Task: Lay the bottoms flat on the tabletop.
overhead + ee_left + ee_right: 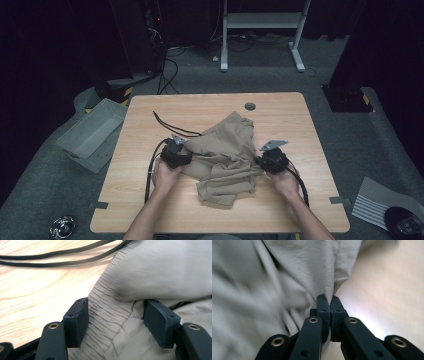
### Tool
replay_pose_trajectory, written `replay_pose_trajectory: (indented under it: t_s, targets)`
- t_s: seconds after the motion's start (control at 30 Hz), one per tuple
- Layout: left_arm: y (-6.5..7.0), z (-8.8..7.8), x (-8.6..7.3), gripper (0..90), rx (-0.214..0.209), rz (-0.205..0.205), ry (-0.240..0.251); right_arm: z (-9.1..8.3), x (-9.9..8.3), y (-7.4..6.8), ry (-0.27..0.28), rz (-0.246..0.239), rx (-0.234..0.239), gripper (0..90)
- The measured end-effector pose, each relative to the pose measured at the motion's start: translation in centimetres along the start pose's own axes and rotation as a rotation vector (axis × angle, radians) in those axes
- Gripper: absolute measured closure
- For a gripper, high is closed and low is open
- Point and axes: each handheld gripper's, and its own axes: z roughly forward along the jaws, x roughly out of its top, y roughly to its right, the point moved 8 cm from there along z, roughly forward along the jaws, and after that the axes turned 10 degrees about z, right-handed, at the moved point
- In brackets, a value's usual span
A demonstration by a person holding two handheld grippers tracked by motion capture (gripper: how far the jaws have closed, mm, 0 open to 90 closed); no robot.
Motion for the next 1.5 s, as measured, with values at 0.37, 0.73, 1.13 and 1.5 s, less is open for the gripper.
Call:
replay_pose_trajectory:
  t_s: [0.37,0.73,1.13,1.5]
  targets:
    - [3.6,-2.3,0.8,33.9,-0.097,-0.064,0.046,-3.2,5.3,-2.6,0.217,-0.053,-0.032,42.7]
    - [2.1,-0.9,-0.5,37.9,-0.073,-0.027,0.017,2.7,4.7,-2.7,0.011,-0.105,-0.02,89.4]
    - [-2.2,-1.6,-1.2,34.6,-0.03,-0.156,-0.008,-1.2,-0.4,3.0,0.038,0.03,-0.111,61.5]
    - [1.6,-1.9,-1.8,29.9,-0.113,-0.094,-0.031,0.3,4.6,-0.7,0.102,-0.038,-0.06,53.1]
